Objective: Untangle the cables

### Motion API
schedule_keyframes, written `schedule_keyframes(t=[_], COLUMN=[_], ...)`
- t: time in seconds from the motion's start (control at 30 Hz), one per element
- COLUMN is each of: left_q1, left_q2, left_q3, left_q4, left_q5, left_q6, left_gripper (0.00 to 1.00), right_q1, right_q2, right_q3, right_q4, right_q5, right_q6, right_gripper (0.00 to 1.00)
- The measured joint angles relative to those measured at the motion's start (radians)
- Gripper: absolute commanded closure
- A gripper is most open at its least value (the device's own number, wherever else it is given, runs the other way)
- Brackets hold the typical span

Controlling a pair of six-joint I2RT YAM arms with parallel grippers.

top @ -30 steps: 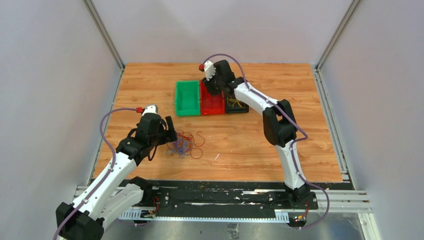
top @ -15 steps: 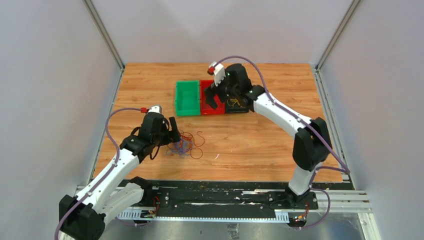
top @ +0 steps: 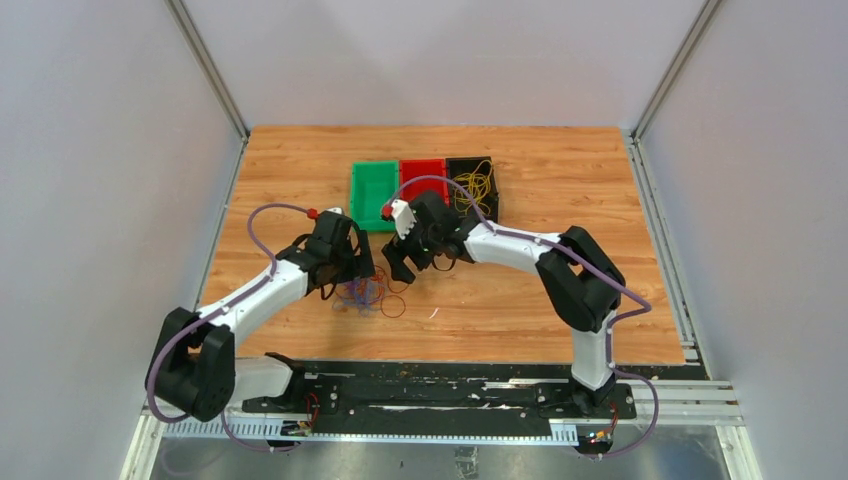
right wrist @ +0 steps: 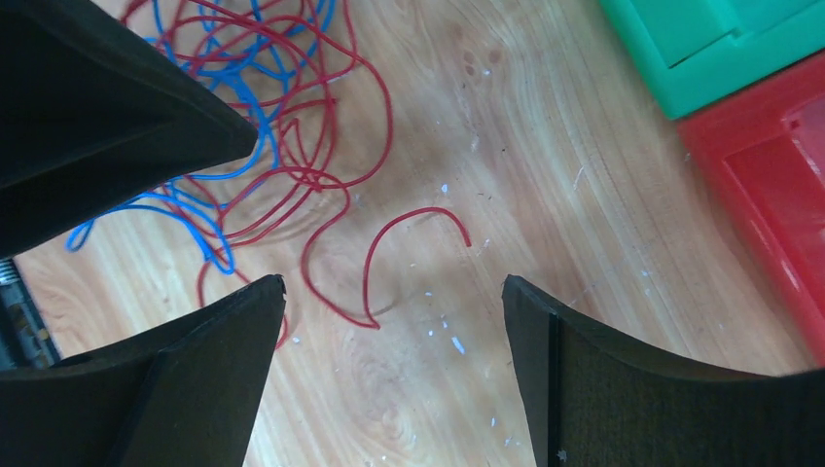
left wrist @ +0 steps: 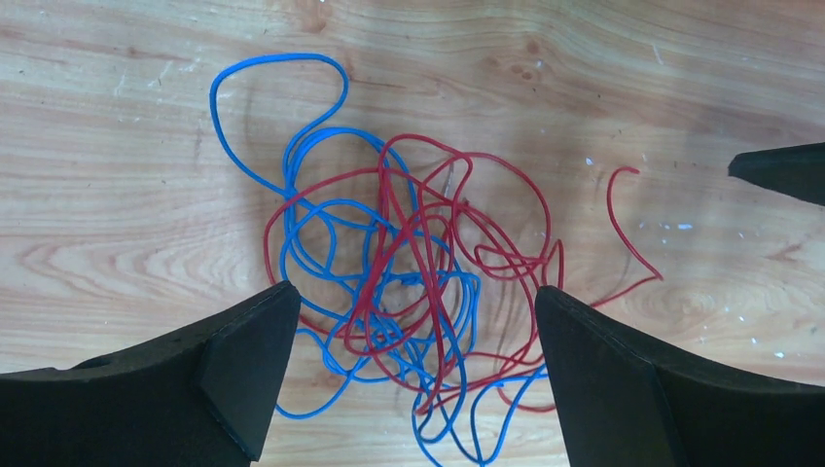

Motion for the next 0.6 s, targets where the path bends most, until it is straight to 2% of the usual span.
schedule_keyframes(t=[0.2, 0.27, 0.37, 0.43, 0.47, 0.57, 0.6], left_q1=[0.0, 0.0, 0.0, 0.0, 0.0, 0.0, 0.0], left_q2=[0.084, 0.1, 0.129, 0.145, 0.151, 0.154, 0.154], left_q3=[0.024, 0.024, 0.024, 0.024, 0.024, 0.024, 0.024], left_q4=[0.011, 0.019, 0.025, 0.026, 0.026, 0.026, 0.026], left_q5=[-0.015, -0.016, -0.019, -0.021, -0.022, -0.027, -0.034], left_q6=[-0.001, -0.003, -0.008, -0.01, -0.013, -0.017, -0.018], left_gripper=[0.22, 0.33, 0.48, 0.62, 0.71, 0.95, 1.0], right_q1=[0.022, 0.032, 0.039, 0.04, 0.04, 0.04, 0.04], right_q2=[0.069, 0.076, 0.087, 0.097, 0.103, 0.104, 0.103], right_q3=[0.013, 0.013, 0.013, 0.013, 0.013, 0.013, 0.013], right_q4=[-0.002, -0.002, 0.0, 0.001, 0.0, 0.0, 0.0], right_q5=[0.029, 0.039, 0.055, 0.069, 0.082, 0.127, 0.152], right_q6=[0.003, 0.007, 0.013, 0.023, 0.033, 0.038, 0.043], right_gripper=[0.3, 0.43, 0.66, 0.97, 1.0, 1.0, 1.0])
